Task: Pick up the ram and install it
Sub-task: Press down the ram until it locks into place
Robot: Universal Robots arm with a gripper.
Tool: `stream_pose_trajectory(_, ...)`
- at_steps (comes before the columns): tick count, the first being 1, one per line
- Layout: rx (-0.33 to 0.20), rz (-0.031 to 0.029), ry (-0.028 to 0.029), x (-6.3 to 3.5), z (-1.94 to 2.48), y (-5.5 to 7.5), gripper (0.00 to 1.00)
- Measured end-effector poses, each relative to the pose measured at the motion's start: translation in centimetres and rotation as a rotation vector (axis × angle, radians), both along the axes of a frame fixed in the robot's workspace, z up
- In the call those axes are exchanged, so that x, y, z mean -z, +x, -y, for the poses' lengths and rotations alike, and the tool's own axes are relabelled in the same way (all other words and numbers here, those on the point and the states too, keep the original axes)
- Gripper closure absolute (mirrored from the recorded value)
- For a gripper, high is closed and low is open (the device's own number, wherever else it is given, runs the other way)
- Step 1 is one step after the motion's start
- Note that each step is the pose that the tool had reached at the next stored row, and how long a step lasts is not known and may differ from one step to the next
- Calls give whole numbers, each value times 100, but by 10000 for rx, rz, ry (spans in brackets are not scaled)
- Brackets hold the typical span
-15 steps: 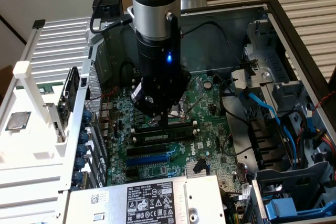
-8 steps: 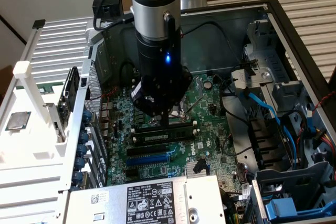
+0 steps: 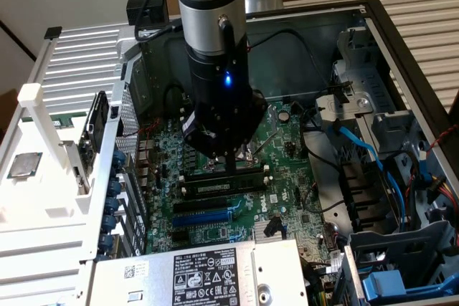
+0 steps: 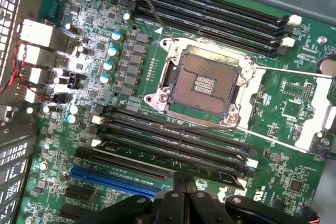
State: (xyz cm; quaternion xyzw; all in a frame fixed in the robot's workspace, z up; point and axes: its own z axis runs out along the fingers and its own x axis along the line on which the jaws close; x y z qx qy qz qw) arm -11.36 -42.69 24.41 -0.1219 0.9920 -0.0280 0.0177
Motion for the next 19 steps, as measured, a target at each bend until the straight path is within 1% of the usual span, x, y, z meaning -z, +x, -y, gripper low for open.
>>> stream_pose_trajectory(2, 222, 52, 0, 1, 0, 1, 90)
stream_pose_trajectory(4, 446, 84, -1, 0, 0, 0, 90)
stream_pose_trajectory(5, 687, 113, -2, -1, 0, 0, 90)
stream_pose_trajectory(7, 932, 137, -3, 0, 0, 0, 90)
stream_pose_trajectory(8, 1174, 152, -3, 0, 0, 0, 90)
stream_pose_trajectory(15, 2044, 194, -7, 0, 0, 0, 90)
stream_pose_trajectory(16, 2129, 200, -8, 0, 0, 0, 90)
stream_pose_trajectory(19, 2130, 200, -8, 0, 0, 0, 90)
